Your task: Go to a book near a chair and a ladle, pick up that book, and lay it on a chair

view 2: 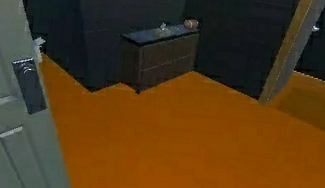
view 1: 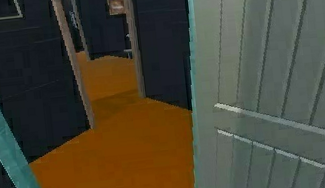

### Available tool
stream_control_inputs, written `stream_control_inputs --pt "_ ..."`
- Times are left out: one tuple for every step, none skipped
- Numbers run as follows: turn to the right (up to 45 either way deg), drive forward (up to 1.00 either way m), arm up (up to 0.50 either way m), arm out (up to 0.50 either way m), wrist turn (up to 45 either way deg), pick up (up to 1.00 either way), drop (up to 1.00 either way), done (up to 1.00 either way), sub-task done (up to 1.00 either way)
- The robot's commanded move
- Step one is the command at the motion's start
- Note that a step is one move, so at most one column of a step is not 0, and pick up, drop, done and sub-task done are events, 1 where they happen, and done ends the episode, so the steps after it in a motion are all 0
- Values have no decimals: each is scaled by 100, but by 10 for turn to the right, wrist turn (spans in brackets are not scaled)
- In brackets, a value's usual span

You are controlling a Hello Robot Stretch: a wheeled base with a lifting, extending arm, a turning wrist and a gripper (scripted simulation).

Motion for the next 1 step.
stream_control_inputs --pt "0 55 0 0 0 0 0 0 0"
